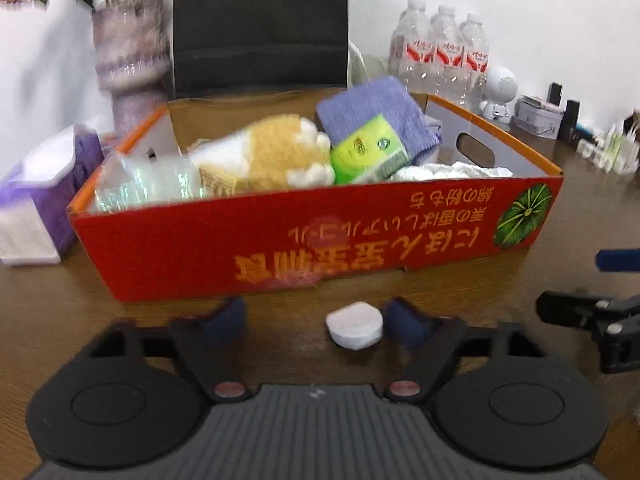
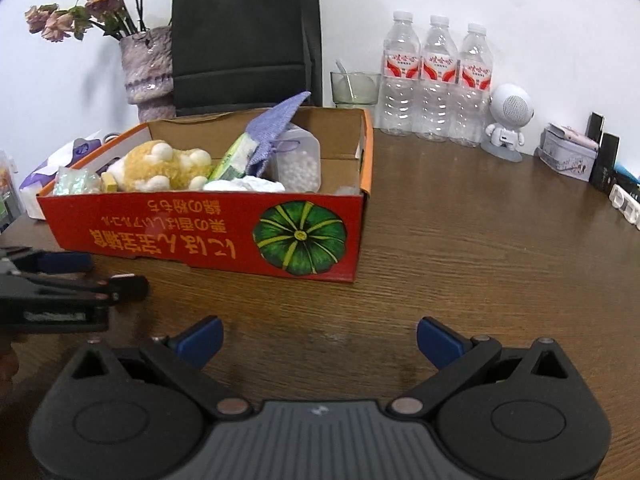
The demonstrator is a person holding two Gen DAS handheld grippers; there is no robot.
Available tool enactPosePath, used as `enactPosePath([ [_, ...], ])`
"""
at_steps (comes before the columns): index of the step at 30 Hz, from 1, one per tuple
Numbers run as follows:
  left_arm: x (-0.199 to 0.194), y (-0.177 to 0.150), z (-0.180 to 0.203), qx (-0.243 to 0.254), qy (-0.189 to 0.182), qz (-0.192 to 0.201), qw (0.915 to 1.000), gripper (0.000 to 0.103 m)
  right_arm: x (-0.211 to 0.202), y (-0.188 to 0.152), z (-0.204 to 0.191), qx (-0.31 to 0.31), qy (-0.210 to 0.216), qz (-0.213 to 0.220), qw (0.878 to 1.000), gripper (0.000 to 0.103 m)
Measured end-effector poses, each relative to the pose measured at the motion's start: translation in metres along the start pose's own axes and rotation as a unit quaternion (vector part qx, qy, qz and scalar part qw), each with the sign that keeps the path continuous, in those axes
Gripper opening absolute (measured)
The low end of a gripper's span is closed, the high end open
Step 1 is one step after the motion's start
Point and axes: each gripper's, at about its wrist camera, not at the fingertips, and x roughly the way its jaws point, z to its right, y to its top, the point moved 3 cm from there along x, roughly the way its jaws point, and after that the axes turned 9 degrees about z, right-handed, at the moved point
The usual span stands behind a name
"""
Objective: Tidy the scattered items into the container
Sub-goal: 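Grasp the white round lid on the table with the left gripper, then carry the white lid into the box and open the left gripper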
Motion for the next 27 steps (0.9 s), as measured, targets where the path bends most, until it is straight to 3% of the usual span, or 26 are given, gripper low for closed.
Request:
enactPosePath([
  [1,-0.002,0.001,0.001,-0.004,-0.011,0.001,0.9999,0.03,0.001,-0.001,0.002,0.002,-0.003,-0.001,1.0,0.103],
  [2,-0.004,0.002,0.002,-0.01,-0.013,-0.001,0.9999,0.029,0.001,-0.001,0.003,0.005,-0.006,-0.002,1.0,0.103],
  [8,-0.019,-0.003,-0.001,-0.035,-0.027,0.006,0.999,0.029,-0.006,0.0,0.0,0.007,0.005,0.015,1.0,0.103],
  [16,-0.053,0.002,-0.009,-0.032,-0.031,0.035,0.9984,0.029,-0.011,0.008,-0.017,-0.004,0.011,0.024,1.0,0.103],
  [27,-0.067,0.057,-0.028,-0.051,-0.031,0.11,0.9921,0.029,-0.017,0.049,-0.037,0.001,0.015,0.04,0.999,0.103],
])
